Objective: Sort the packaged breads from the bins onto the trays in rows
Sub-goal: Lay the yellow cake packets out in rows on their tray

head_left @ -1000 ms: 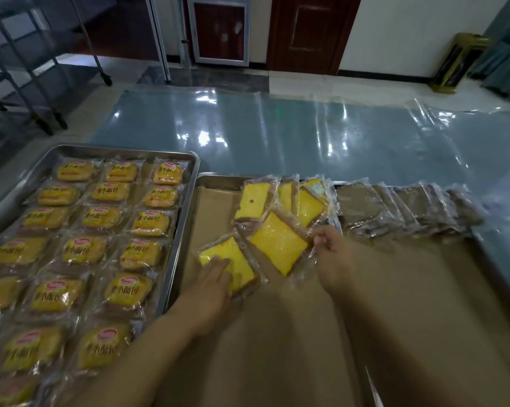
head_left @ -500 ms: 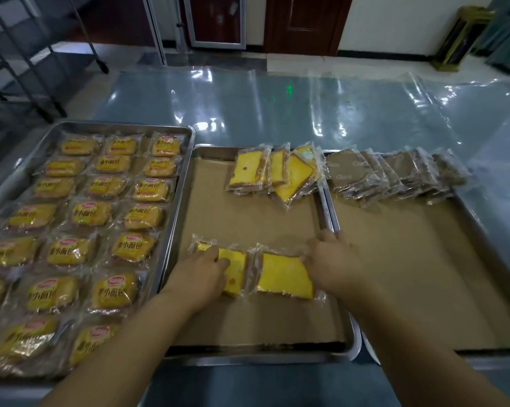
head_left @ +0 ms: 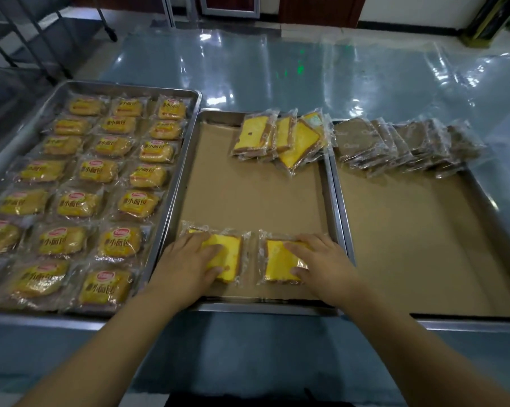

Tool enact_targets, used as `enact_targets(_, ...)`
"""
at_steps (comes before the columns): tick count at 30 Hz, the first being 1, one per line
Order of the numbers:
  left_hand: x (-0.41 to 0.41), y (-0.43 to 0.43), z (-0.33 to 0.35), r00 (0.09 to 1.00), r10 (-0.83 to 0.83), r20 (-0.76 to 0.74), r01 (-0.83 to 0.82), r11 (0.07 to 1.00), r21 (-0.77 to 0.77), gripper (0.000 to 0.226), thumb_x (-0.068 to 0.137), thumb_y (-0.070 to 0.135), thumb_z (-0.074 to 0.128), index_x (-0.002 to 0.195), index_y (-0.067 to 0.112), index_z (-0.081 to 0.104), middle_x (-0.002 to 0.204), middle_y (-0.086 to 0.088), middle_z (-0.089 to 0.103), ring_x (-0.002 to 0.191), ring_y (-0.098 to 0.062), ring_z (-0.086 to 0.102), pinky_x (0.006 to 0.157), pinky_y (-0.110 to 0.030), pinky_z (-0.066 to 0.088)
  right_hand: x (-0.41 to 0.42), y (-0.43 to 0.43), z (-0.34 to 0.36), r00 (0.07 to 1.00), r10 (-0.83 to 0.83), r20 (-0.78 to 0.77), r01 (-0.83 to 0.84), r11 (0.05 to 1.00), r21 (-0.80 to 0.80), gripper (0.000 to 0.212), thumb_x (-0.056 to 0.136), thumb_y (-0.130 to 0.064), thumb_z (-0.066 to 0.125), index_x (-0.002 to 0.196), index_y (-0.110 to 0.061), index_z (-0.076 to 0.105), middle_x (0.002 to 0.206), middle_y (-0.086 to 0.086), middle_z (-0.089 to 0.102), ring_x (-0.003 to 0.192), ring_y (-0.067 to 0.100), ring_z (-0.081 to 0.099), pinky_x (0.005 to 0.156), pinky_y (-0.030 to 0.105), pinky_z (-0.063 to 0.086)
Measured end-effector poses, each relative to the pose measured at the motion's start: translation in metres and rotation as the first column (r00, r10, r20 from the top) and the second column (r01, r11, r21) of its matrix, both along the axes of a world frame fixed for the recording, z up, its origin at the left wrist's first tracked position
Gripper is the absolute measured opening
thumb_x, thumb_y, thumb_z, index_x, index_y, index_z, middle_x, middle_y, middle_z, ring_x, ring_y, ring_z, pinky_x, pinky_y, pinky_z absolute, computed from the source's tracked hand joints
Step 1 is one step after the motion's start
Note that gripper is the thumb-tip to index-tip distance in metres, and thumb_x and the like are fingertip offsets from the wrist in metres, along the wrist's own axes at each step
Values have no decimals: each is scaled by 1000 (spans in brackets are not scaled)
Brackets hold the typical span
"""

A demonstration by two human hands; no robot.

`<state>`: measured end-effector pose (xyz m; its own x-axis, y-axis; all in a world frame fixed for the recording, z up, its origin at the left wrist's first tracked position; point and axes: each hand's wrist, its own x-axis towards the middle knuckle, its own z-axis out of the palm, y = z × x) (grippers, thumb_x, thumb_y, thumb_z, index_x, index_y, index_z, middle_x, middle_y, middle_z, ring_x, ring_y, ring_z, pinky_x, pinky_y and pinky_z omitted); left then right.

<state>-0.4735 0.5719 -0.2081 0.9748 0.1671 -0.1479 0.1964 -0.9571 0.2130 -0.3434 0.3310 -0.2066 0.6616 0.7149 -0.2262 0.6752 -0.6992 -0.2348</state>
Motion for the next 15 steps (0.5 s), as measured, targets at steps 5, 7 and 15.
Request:
enact_targets(5,-24,-5,0,999,42,13,-42,999,-15,45,84,48,59,126,32,56,140,2,42,126,-25,34,104,-38,30,-16,-14,0,1000,27,10,-27,999,26,52,89,-37,56,139,-32,42,145,-7,36,132,18,27,110,34,24)
enact_targets(7,-27,-4,1,998,63,3,-63,998,-31,45,83,49,60,125,33,57,140,4,42,125,-24,34,104,-37,30,-18,-15,1,1000,28,5,-28,1000,13,52,90,-38,55,139,-32,41,146,-7,35,133,17,26,111,35,23)
enact_targets(15,-11,8,19,996,79,50,-73,991,-112,36,82,39,66,115,24,64,118,4,57,108,-20,49,92,-34,42,-5,-2,27,998,-57,10,55,989,139,36,89,-39,56,123,-28,58,127,-8,53,118,16,43,97,35,39)
